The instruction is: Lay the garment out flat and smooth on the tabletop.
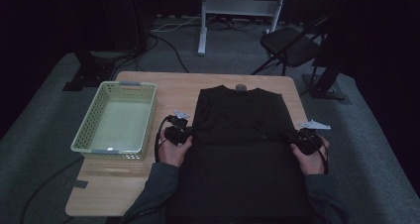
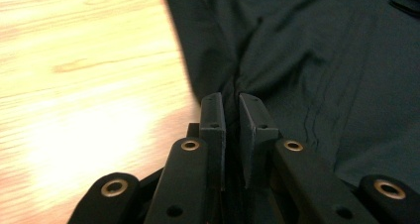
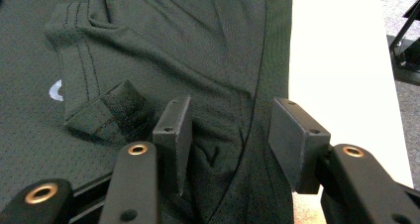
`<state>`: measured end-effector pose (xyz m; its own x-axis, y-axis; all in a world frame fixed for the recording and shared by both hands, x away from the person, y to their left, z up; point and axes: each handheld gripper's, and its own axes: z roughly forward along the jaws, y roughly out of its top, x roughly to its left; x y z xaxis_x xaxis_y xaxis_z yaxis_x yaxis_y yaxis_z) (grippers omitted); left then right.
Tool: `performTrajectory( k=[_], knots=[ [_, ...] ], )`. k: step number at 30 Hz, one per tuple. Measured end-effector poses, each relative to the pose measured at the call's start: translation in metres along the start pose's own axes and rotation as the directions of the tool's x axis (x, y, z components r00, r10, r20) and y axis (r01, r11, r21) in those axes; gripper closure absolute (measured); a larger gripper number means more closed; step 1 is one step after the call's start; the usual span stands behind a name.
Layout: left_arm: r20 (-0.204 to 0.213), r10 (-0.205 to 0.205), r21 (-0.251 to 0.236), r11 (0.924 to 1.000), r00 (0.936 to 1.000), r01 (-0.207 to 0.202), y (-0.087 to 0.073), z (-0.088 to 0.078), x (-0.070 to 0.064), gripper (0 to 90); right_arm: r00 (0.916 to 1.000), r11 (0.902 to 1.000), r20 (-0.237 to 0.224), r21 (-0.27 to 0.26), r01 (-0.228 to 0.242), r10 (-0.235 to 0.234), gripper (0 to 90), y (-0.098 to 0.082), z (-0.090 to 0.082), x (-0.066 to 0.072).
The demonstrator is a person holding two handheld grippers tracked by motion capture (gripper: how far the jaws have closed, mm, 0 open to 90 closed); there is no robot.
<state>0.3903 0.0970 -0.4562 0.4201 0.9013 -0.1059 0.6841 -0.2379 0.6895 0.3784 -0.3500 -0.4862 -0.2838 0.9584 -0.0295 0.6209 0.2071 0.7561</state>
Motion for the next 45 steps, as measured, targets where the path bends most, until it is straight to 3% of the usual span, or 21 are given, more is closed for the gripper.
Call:
performTrajectory(
  k=[12,20,26,31,38,45],
  knots=[
    [-0.074,-0.079,-0.007,0.9969,0.9941,0.079,-0.002,-0.003,0.037,82.4,1.0000,1.0000,0.004,-0.001,0.003,-0.003,50.9,0.000,0.000,0.000],
    [-0.125,-0.078,-0.030,0.9968,0.9891,0.074,-0.005,-0.008,0.035,75.3,1.0000,1.0000,0.005,-0.002,0.003,-0.003,50.9,0.000,0.000,0.000],
    [-0.063,-0.068,-0.051,0.9966,0.9957,0.065,-0.009,-0.017,0.022,67.0,1.0000,1.0000,0.006,-0.003,0.006,-0.006,50.9,0.000,0.000,0.001],
    [-0.024,-0.059,-0.040,0.9975,0.9980,0.058,-0.018,-0.015,0.011,61.2,1.0000,1.0000,0.007,-0.003,0.006,-0.006,50.8,0.000,0.000,0.001],
    [-0.008,-0.058,-0.027,0.9979,0.9983,0.058,-0.025,-0.015,0.007,59.0,1.0000,1.0000,0.007,-0.003,0.006,-0.006,50.8,0.000,0.000,0.001],
    [-0.007,-0.031,0.000,0.9995,0.9995,0.031,-0.031,-0.007,-0.001,57.7,0.9999,1.0000,0.009,-0.003,0.005,-0.005,50.8,0.000,0.000,0.001]
  ],
)
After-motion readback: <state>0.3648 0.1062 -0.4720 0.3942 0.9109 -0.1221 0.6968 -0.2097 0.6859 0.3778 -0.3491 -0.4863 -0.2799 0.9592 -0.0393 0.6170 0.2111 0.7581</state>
